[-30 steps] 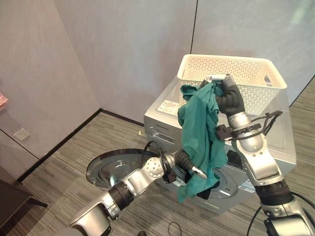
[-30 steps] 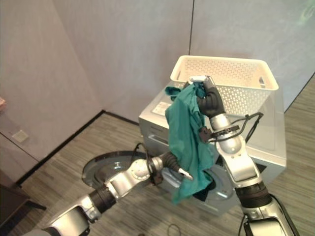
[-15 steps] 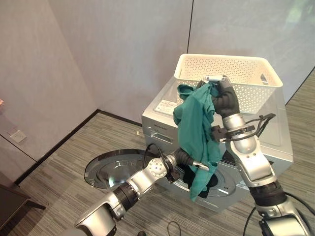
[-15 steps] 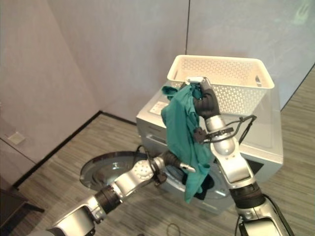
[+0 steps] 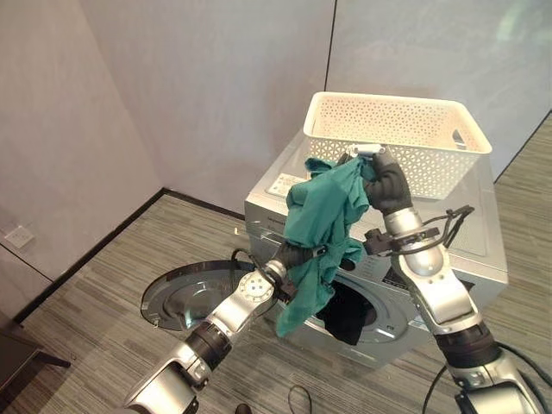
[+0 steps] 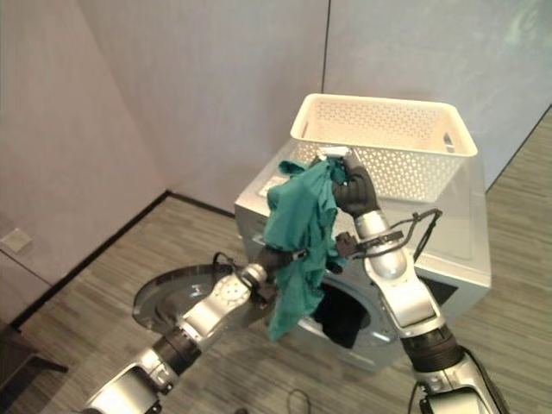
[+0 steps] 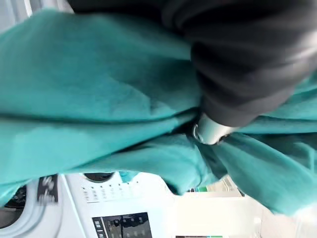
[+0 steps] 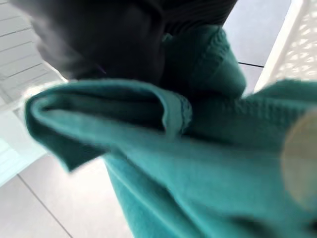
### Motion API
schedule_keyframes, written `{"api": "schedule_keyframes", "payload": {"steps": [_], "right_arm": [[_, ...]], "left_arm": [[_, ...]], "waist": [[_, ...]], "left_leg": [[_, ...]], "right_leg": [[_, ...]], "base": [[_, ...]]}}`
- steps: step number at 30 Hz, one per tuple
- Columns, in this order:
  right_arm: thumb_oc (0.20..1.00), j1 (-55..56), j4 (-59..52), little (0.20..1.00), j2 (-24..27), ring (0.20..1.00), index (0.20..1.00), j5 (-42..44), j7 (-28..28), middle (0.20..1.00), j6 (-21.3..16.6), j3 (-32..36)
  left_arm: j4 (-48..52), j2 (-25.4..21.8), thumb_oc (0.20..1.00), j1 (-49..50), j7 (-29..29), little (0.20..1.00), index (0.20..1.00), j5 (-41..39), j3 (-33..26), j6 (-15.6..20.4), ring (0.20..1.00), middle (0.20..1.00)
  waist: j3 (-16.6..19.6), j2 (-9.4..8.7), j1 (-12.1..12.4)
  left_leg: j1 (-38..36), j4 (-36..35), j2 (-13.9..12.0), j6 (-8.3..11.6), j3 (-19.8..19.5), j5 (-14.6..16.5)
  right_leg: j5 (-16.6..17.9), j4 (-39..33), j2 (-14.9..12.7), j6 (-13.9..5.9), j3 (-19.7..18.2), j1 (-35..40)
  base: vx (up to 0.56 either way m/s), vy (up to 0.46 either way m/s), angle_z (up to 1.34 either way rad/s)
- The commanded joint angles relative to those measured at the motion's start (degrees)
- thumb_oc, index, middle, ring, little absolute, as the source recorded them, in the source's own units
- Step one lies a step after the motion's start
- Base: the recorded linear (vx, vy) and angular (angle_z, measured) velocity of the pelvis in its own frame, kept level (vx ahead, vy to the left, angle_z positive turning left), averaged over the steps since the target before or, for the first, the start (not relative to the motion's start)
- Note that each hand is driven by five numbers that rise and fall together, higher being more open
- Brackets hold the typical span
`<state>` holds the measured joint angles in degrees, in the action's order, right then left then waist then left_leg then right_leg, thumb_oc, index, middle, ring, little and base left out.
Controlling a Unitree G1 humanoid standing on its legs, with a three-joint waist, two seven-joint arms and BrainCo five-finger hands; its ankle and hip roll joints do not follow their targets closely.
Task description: Grab the laundry basket,head to the washer,open it,put in the laundry and shut it.
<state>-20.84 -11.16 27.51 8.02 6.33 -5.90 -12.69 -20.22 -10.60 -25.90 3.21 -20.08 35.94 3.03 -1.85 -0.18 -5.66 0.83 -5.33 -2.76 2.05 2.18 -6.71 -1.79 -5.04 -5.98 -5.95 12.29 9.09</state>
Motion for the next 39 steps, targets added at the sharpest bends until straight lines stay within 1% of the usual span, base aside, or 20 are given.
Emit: {"api": "schedule_keyframes", "payload": {"steps": [1, 2, 7, 12, 16, 18, 20, 21, 22, 23, 24, 25, 27, 29, 31, 33, 34, 35, 36, 39], "right_arm": [[0.9, -1.4, -2.43, 0.9, 1.38, 0.9, 0.9, 0.24, 0.99, 0.9, -3.13, 3.15], [1.0, -0.98, -2.31, 1.0, 1.68, 1.0, 1.0, 0.27, 0.88, 1.0, -3.11, 3.26], [1.0, 1.04, -1.99, 1.0, 2.84, 1.0, 1.0, 1.19, -0.4, 1.0, -3.23, 3.73], [1.0, 4.14, -0.19, 1.0, 4.6, 1.0, 1.0, 5.13, -1.98, 1.0, -3.38, 5.3], [1.0, 7.93, 1.01, 1.0, 7.64, 1.0, 1.0, 5.97, -2.77, 1.0, -3.58, 9.19], [1.0, 11.5, 2.46, 1.0, 7.87, 1.0, 1.0, 5.73, -1.88, 1.0, -3.38, 12.91], [1.0, 15.9, 5.47, 1.0, 7.53, 1.0, 1.0, 3.04, 0.18, 1.0, -2.55, 16.54], [1.0, 19.71, 7.83, 1.0, 6.66, 1.0, 1.0, 0.04, 1.5, 1.0, -1.69, 19.31], [1.0, 19.92, 7.73, 1.0, 6.56, 1.0, 1.0, -0.05, 1.52, 1.0, -1.69, 19.36], [1.0, 21.97, 9.07, 1.0, 6.31, 1.0, 1.0, -2.16, 2.01, 1.0, -1.26, 20.59], [1.0, 25.98, 13.94, 1.0, 5.96, 1.0, 1.0, -7.78, 3.89, 1.0, -0.52, 23.21], [1.0, 26.09, 14.01, 1.0, 5.9, 1.0, 1.0, -7.91, 3.99, 1.0, -0.61, 23.15], [1.0, 28.8, 19.91, 1.0, 4.65, 1.0, 1.0, -11.67, 7.66, 1.0, 0.53, 25.34], [1.0, 29.81, 26.38, 1.0, 1.37, 1.0, 1.0, -9.77, 11.64, 1.0, 0.07, 27.84], [1.0, 32.02, 31.35, 1.0, -1.72, 1.0, 1.0, -8.93, 13.8, 1.0, 0.77, 29.36], [1.0, 32.72, 33.5, 1.0, -2.87, 1.0, 1.0, -8.32, 13.67, 1.0, 1.05, 29.36], [1.0, 32.65, 39.55, 1.0, -5.27, 1.0, 1.0, -4.84, 13.61, 1.0, 1.36, 28.65], [1.0, 31.66, 45.62, 1.0, -7.64, 1.0, 1.0, -0.13, 12.15, 1.0, 1.13, 26.73], [1.0, 31.43, 46.05, 1.0, -7.56, 1.0, 1.0, 0.09, 12.1, 1.0, 0.85, 26.6], [1.0, 28.88, 55.05, 1.0, -10.03, 1.0, 1.0, 3.76, 9.16, 1.0, 1.51, 21.52]], "left_arm": [[-0.07, 0.67, 0.2, -3.95, 2.04, 0.2, 0.2, 0.67, -4.2, 5.72, 0.2, 0.2], [-0.08, 0.63, 0.2, -3.57, 2.32, 0.2, 0.2, 0.68, -4.62, 5.86, 0.2, 0.2], [0.86, -0.15, 0.2, -2.02, 2.72, 0.2, 0.2, 0.96, -6.48, 6.66, 0.2, 0.2], [0.98, -1.33, 0.2, 0.0, 2.97, 0.2, 0.2, 1.18, -8.87, 7.18, 0.2, 0.2], [1.05, -2.42, 0.2, 2.1, 2.44, 0.2, 0.2, 1.3, -10.9, 7.43, 0.2, 0.2], [1.6, -3.23, 0.2, 3.91, 2.21, 0.2, 0.2, 1.34, -12.65, 7.6, 0.2, 0.2], [2.85, -4.23, 0.2, 6.38, 1.97, 0.2, 0.2, 1.71, -14.38, 7.79, 0.2, 0.2], [4.45, -5.44, 0.2, 8.54, 1.47, 0.2, 0.2, 2.67, -16.04, 8.35, 0.2, 0.2], [4.59, -5.5, 0.2, 8.73, 1.46, 0.2, 0.2, 2.69, -15.97, 8.3, 0.2, 0.2], [5.65, -6.09, 0.2, 10.18, 1.06, 0.2, 0.2, 3.43, -16.91, 8.68, 0.2, 0.2], [8.49, -7.04, 0.2, 12.96, 0.33, 0.2, 0.2, 4.31, -18.79, 10.03, 0.2, 0.2], [8.71, -7.09, 0.2, 13.21, 0.3, 0.2, 0.2, 4.32, -18.75, 9.97, 0.2, 0.2], [12.03, -7.73, 0.2, 16.67, -0.18, 0.2, 0.2, 4.51, -20.62, 11.26, 0.2, 0.2], [14.86, -9.27, 0.2, 19.96, -0.18, 0.2, 0.2, 5.37, -21.94, 11.99, 0.2, 0.2], [17.34, -11.02, 0.2, 23.64, -0.24, 0.2, 0.2, 6.4, -23.6, 12.51, 0.2, 0.2], [17.84, -11.22, 0.2, 24.74, -0.32, 0.2, 0.2, 6.03, -24.25, 12.78, 0.2, 0.2], [18.08, -11.29, 0.2, 26.81, -1.39, 0.2, 0.2, 4.35, -24.18, 12.34, 0.2, 0.2], [17.23, -10.99, 0.2, 27.94, -2.63, 0.2, 0.2, 3.02, -23.33, 11.5, 0.2, 0.2], [17.16, -11.06, 0.2, 27.89, -2.65, 0.2, 0.2, 2.99, -23.35, 11.54, 0.2, 0.2], [15.32, -10.45, 0.2, 27.94, -3.36, 0.2, 0.2, 2.51, -21.31, 10.34, 0.2, 0.2]], "waist": [[0.89, -1.02, 0.8], [0.95, -1.05, 0.74], [1.06, -1.34, 0.61], [1.17, -1.61, 0.24], [1.33, -1.83, -0.21], [1.33, -1.84, -0.67], [1.42, -1.96, -0.83], [1.22, -1.98, -1.12], [1.35, -2.03, -1.05], [1.37, -2.05, -1.11], [1.05, -2.04, -1.15], [1.19, -2.06, -1.1], [0.98, -2.05, -0.98], [0.95, -2.12, -0.72], [0.88, -2.09, -0.22], [0.76, -2.11, 0.02], [0.6, -2.22, 0.47], [0.45, -2.3, 0.8], [0.43, -2.37, 0.79], [-0.01, -2.33, 1.52]], "left_leg": [[-5.59, 0.33, -2.46, 0.37, 1.26, 9.77], [-5.64, 0.33, -2.45, 0.39, 1.35, 9.82], [-5.82, 0.33, -2.49, 0.4, 1.74, 10.0], [-6.0, 0.33, -2.63, 0.51, 2.41, 10.11], [-6.18, 0.33, -2.86, 0.65, 2.93, 10.14], [-6.21, 0.33, -2.96, 0.71, 3.19, 10.19], [-6.14, 0.33, -3.11, 0.77, 3.35, 10.24], [-6.01, 0.33, -3.22, 0.77, 3.44, 10.32], [-6.0, 0.33, -3.22, 0.78, 3.46, 10.34], [-5.97, 0.33, -3.25, 0.77, 3.49, 10.4], [-5.79, 0.33, -3.29, 0.73, 3.49, 10.42], [-5.8, 0.33, -3.29, 0.73, 3.51, 10.44], [-5.62, 0.33, -3.28, 0.63, 3.44, 10.58], [-5.47, 0.33, -3.26, 0.52, 3.39, 10.64], [-5.34, 0.33, -3.16, 0.38, 3.33, 10.83], [-5.23, 0.33, -3.12, 0.36, 3.29, 10.84], [-5.08, 0.33, -3.0, 0.3, 3.18, 10.8], [-4.99, 0.33, -2.87, 0.28, 3.15, 10.69], [-4.99, 0.33, -2.86, 0.28, 3.17, 10.7], [-5.01, 0.33, -2.77, 0.32, 3.18, 10.51]], "right_leg": [[-2.5, 2.45, -0.97, 1.0, -0.96, -3.16], [-2.45, 2.44, -0.94, 0.96, -1.07, -3.18], [-2.34, 2.33, -0.87, 0.89, -1.42, -3.24], [-2.12, 2.13, -0.8, 0.76, -1.94, -3.36], [-1.94, 1.93, -0.57, 0.66, -2.35, -3.48], [-1.86, 1.86, -0.44, 0.59, -2.71, -3.58], [-1.82, 1.75, -0.28, 0.54, -2.94, -3.71], [-1.82, 1.62, -0.14, 0.5, -3.09, -3.89], [-1.82, 1.6, -0.13, 0.51, -3.11, -3.9], [-1.86, 1.57, -0.09, 0.47, -3.16, -3.94], [-1.86, 1.54, -0.04, 0.4, -3.2, -4.06], [-1.87, 1.53, -0.03, 0.4, -3.22, -4.07], [-1.76, 1.34, -0.04, 0.25, -3.18, -4.19], [-1.64, 1.21, -0.05, 0.17, -3.24, -4.34], [-1.41, 1.0, -0.14, 0.07, -3.25, -4.44], [-1.38, 0.93, -0.17, 0.05, -3.19, -4.49], [-1.29, 0.94, -0.18, 0.07, -3.16, -4.57], [-1.24, 0.94, -0.2, 0.11, -3.1, -4.61], [-1.24, 0.93, -0.21, 0.1, -3.12, -4.62], [-1.1, 0.95, -0.32, 0.11, -3.02, -4.64]], "base": [[0.0, -0.004, -0.08], [0.0, -0.007, -0.07], [0.0, -0.005, -0.04], [0.0, -0.002, -0.1], [0.01, -0.008, -0.06], [0.01, -0.006, -0.06], [0.01, -0.021, -0.12], [0.0, -0.022, -0.11], [0.01, -0.016, -0.08], [0.01, -0.01, -0.07], [0.01, -0.01, -0.07], [0.0, -0.01, -0.05], [0.0, -0.002, -0.02], [0.0, 0.0, 0.0], [0.0, 0.0, 0.0], [0.0, 0.0, 0.0], [0.0, 0.0, 0.0], [0.0, 0.0, 0.0], [0.0, 0.0, 0.0], [0.0, 0.002, -0.02]]}}
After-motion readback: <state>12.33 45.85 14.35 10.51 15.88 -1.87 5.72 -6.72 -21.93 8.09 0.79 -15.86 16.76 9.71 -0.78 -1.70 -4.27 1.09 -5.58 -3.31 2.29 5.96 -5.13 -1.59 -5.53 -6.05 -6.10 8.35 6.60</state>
